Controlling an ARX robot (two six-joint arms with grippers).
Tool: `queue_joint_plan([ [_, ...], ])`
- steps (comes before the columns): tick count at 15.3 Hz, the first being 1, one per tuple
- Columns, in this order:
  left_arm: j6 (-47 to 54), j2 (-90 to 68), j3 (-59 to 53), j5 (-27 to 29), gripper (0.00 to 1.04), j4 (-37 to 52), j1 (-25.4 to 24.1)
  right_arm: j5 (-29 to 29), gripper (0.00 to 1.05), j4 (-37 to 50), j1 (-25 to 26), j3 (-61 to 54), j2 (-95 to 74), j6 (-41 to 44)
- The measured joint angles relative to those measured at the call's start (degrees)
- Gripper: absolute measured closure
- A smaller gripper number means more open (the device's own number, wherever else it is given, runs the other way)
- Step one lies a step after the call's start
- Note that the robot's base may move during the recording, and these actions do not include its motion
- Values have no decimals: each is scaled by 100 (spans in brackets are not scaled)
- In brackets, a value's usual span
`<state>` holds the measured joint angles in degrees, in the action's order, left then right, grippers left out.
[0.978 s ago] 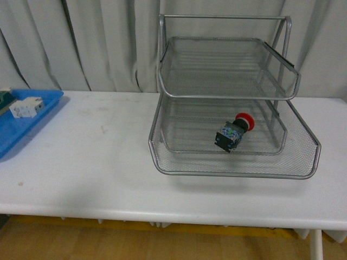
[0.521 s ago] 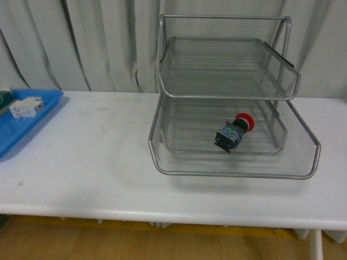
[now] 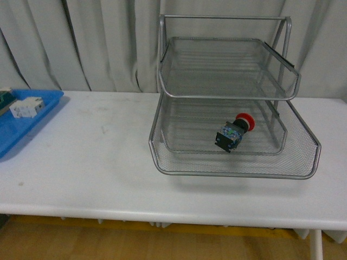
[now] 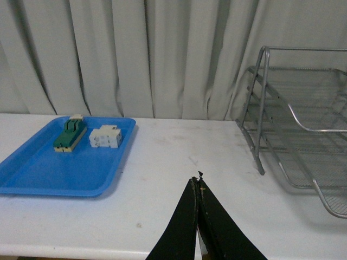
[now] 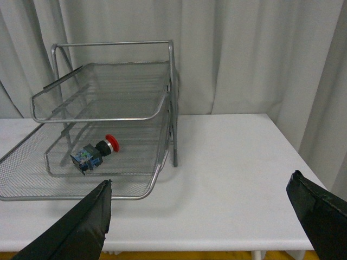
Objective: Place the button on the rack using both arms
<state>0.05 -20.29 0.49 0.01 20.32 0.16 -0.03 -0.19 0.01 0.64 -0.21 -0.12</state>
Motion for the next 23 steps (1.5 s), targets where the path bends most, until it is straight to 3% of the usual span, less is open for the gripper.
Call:
queue_joint_plan([
  [7,0,925,0,0,103,-914,0,0,6,0,0,0,0,0],
  [9,0,1766,2,-11,103,-2079,0,-2,6,0,0,0,0,2],
  [15,-4,1980,2,2,103,-2050,0,2,6,2,0,0,0,0],
  [19,-4,1980,2,0,56,-2050,0,0,6,0,0,0,0,0],
  [21,-4,1980,2,0,38,-2050,0,0,6,2,0,0,0,0],
  [22,-4,1980,2,0,29,-2050,0,136,6,-173,46,39,-39,20],
  [23,-4,1980,2,2,16,-2048,0,739,6,-122,245,184,-656,52],
])
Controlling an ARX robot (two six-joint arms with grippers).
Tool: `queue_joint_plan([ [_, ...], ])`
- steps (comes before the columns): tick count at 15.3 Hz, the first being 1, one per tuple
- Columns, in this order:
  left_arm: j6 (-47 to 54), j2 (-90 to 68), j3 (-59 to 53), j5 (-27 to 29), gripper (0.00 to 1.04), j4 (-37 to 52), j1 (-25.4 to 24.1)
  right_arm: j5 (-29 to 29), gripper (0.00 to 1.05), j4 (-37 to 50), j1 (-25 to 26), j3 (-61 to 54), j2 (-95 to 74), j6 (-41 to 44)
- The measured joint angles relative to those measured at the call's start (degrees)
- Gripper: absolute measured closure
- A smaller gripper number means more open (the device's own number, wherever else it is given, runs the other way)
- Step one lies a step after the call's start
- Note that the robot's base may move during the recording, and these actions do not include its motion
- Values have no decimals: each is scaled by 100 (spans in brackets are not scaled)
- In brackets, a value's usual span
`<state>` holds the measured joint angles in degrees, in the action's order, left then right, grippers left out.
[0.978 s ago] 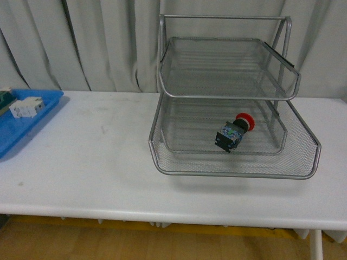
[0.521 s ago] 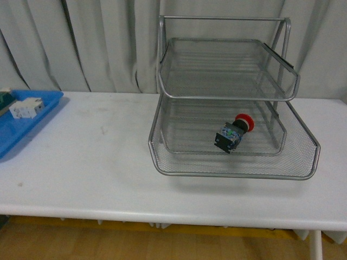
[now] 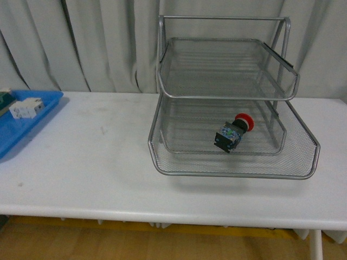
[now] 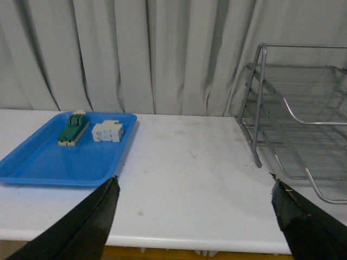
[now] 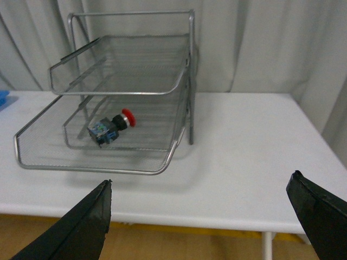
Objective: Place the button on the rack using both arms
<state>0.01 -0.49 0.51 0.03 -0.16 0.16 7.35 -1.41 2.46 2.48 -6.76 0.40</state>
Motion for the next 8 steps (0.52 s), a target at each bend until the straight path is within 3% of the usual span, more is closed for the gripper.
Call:
queue_joint_plan([
  [2,2,0,0,0,5,-2,0,146,6,1281,-42,433,-1679,-4],
  [4,0,0,0,-2,7,0,0,-136,6,2931,-175,1698,-4277,-319],
  [6,0,0,0,-2,7,-2,0,-590,6,2437,-216,2802,-5958,-723],
  [8,0,0,0,-2,7,-2,0,-544,6,1331,-422,3630,-7298,-1167],
])
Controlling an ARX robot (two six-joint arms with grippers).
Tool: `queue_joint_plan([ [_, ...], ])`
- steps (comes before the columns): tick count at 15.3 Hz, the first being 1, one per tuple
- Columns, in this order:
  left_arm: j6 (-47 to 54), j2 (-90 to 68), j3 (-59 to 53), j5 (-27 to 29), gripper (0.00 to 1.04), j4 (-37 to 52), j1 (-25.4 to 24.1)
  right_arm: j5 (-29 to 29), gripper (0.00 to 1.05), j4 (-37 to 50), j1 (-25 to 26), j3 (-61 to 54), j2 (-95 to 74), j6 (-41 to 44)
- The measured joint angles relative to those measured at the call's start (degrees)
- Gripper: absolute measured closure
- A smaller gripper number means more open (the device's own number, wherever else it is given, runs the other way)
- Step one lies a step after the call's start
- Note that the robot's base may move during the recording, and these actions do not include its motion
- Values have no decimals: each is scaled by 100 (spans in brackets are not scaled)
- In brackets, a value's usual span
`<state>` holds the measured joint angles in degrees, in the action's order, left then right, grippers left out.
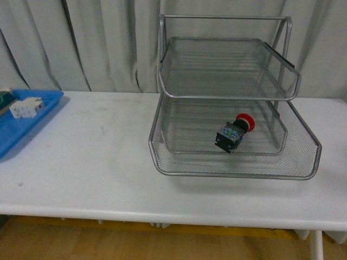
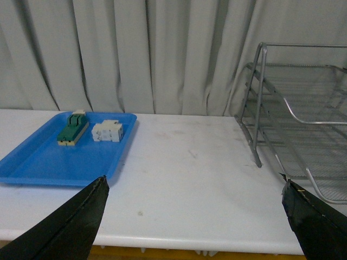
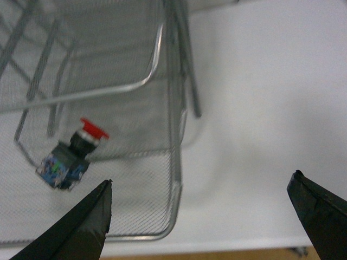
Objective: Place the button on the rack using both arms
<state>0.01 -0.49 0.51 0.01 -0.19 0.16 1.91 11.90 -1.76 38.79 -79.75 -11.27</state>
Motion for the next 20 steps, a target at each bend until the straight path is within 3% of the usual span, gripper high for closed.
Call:
queue_joint_plan([
  [3,0,0,0,0,7,0,0,485,6,-1207,-627,354,-326,-409],
  [7,2,0,0,0,7,0,0,564,8,-1617,-1075,387,-772,-570],
  [17,2,0,0,0,7,0,0,262,102,-1499,-1967,911,-2052,-52],
  [20,0,0,0,0,7,0,0,177,103,-1572,-1954,1272,-2457,195],
])
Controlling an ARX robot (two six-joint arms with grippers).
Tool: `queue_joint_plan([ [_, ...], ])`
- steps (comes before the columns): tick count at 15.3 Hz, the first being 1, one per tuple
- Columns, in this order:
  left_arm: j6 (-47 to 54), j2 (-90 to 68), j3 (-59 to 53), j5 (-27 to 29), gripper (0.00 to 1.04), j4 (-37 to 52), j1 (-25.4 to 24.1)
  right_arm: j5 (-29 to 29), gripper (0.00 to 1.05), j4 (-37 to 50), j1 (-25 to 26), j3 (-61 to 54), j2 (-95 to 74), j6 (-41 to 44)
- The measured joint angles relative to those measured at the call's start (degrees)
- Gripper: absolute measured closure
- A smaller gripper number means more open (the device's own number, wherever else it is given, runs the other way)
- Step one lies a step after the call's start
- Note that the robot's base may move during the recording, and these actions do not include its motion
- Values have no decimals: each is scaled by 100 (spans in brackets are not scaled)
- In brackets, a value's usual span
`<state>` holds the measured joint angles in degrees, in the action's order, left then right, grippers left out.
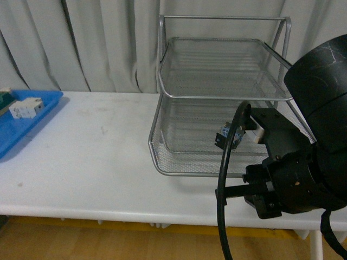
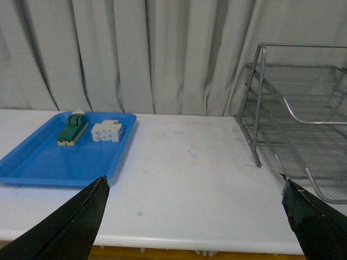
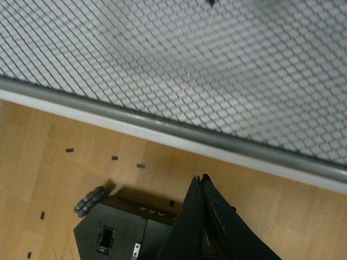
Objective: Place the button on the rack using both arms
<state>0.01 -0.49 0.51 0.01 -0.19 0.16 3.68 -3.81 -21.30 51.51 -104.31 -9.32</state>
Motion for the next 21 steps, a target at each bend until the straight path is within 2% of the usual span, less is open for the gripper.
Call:
queue_joint_plan([
  [5,0,0,0,0,7,0,0,-201,103,-142,267,702,-647,321],
  [14,0,0,0,0,7,0,0,-562,103,122,562,2133,-1456,723],
  [19,0,0,0,0,7,0,0,-1034,103,684,669,1934,-1377,588],
  [21,0,0,0,0,7,0,0,-927,103,564,688,1757,-1239,481],
])
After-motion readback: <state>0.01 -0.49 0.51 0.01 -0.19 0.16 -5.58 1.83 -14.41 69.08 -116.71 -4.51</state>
